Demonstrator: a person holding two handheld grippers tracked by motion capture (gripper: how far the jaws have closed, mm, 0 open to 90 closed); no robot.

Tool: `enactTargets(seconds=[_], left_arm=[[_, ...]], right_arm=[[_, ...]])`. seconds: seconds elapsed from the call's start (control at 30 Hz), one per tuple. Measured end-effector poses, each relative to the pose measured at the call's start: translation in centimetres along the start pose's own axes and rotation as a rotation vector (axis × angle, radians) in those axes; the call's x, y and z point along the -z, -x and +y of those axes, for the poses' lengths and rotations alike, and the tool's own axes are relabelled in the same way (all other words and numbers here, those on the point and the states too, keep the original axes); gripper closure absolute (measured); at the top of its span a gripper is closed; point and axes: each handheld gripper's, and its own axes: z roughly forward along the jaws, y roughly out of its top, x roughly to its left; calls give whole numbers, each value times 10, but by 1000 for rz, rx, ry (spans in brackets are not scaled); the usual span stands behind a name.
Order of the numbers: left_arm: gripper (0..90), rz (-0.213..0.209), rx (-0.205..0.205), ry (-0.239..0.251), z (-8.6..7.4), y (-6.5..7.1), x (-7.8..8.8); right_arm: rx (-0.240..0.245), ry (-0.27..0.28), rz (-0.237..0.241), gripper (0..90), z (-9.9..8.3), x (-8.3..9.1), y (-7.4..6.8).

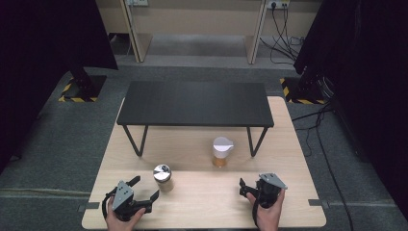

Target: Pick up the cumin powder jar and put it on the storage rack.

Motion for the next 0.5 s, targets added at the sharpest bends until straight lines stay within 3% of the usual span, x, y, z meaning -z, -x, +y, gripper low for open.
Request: enactTargets(seconds=[0.33, 0.5], left_arm=[[25, -45, -2, 16, -3, -8, 1], [18, -43, -3, 27, -5, -7, 2]], right_arm=[[4, -4, 0, 15, 0, 0, 0], [5, -4, 0, 15, 0, 0, -1]])
